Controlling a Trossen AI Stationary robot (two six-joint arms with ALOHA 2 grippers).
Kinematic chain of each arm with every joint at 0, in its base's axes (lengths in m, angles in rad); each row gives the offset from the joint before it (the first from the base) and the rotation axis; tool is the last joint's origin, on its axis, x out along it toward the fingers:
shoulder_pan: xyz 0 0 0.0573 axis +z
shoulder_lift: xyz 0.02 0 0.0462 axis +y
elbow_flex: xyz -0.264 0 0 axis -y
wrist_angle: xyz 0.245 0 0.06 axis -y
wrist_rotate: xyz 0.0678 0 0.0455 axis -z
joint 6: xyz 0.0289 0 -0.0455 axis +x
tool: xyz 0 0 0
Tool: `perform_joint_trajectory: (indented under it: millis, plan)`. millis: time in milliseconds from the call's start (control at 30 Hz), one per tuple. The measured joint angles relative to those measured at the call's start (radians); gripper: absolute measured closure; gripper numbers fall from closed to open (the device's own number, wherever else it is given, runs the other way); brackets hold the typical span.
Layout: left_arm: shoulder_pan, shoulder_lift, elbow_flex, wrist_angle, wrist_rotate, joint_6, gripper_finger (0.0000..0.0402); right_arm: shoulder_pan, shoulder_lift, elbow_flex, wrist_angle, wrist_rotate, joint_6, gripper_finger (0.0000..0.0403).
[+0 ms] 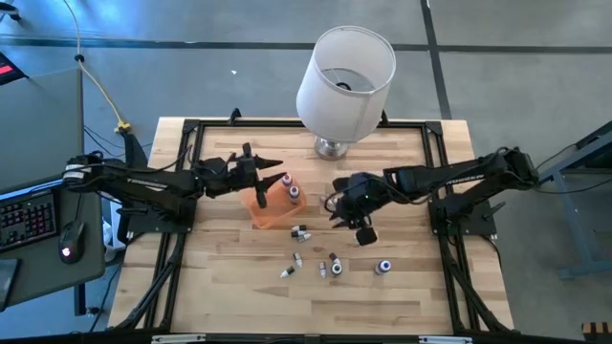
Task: Pick & Place food coloring
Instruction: Put the large black food coloring bottle into the bin
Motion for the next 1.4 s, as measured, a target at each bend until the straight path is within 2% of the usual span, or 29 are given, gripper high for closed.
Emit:
perform_joint_trajectory:
  millis: [133, 267, 500, 667, 933, 1067, 1400]
  plan:
    - [0.0, -0.013, 0.0, -0.028, 0.0, 0.0, 0.0243, 0.025, 0.0, 0.0, 0.024, -0.002, -0.041, 0.0275]
    - [0.0, -0.012, 0.0, -0.03, -0.001, 0.0, 0.0243, 0.032, 0.007, 0.0, 0.039, -0.004, -0.086, 0.0268]
    - [0.0, -0.019, 0.0, -0.031, -0.003, 0.013, 0.0243, 0.043, 0.104, 0.0, 0.084, -0.067, 0.003, 0.0274]
    - [0.0, -0.039, 0.0, -0.036, -0.003, 0.022, 0.0243, 0.096, 0.182, 0.0, 0.145, -0.095, 0.004, 0.0283]
    - [0.0, -0.038, -0.001, -0.051, 0.009, 0.018, 0.0243, 0.198, 0.189, 0.0, 0.263, -0.118, -0.009, 0.0297]
    - [0.0, -0.038, -0.001, -0.059, 0.042, -0.028, 0.0243, 0.228, 0.202, 0.0, 0.259, -0.071, -0.021, 0.0299]
    - [0.0, -0.038, -0.001, -0.059, 0.043, -0.074, 0.0243, 0.206, 0.236, -0.002, 0.188, -0.093, -0.041, 0.03]
